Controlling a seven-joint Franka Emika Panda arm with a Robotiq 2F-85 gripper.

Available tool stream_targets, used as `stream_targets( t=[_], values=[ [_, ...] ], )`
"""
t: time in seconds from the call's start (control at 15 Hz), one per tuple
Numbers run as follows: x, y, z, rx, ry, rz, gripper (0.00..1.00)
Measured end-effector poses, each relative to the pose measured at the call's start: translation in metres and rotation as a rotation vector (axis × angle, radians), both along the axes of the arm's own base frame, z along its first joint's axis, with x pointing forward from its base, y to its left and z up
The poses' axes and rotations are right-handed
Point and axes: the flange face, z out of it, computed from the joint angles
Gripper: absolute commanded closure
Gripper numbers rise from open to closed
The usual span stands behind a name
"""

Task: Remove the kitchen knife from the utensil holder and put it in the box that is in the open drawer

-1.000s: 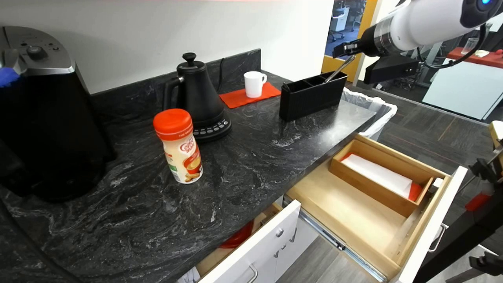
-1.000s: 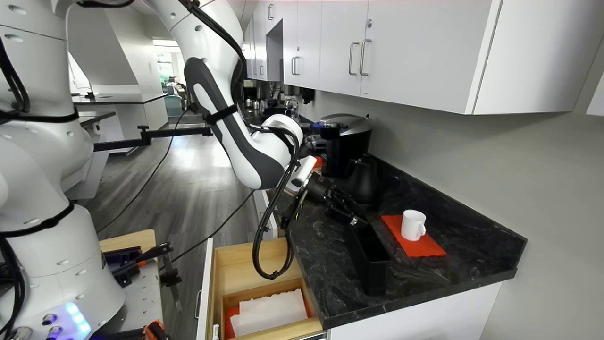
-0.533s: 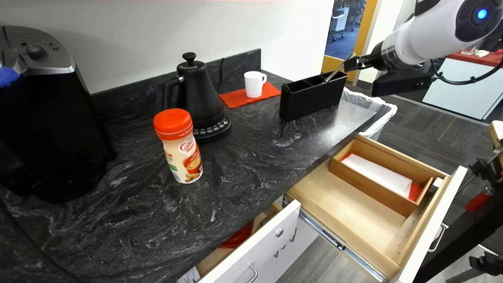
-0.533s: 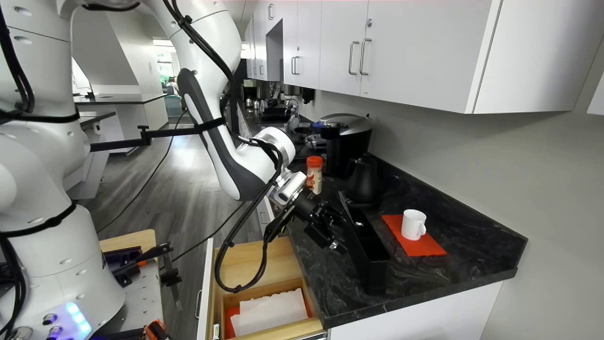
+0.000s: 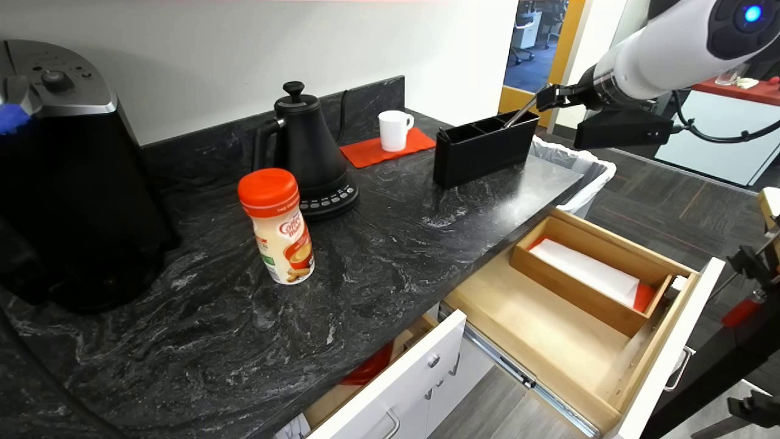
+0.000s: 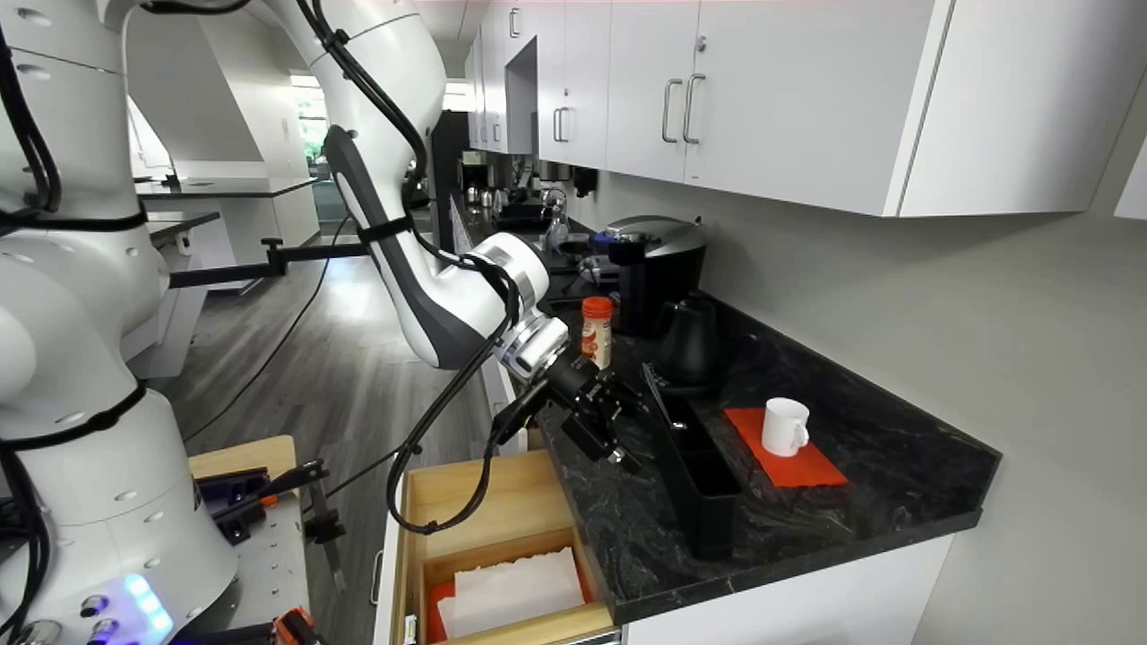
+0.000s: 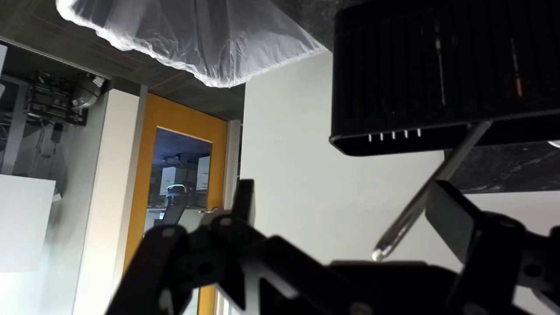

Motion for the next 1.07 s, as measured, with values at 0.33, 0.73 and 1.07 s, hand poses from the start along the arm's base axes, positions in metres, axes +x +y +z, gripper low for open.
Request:
stream_targets(
  t=[0.33,0.73,1.07],
  values=[
    [0.012,0.02,0.035,-0.008,-0.074,0.046,0.0],
    [0.013,0.015,0.049,-0.016,-0.101,0.039,0.0],
    [0.015,-0.009,0.05,-0.024,-0.104,-0.007,0.0]
  ],
)
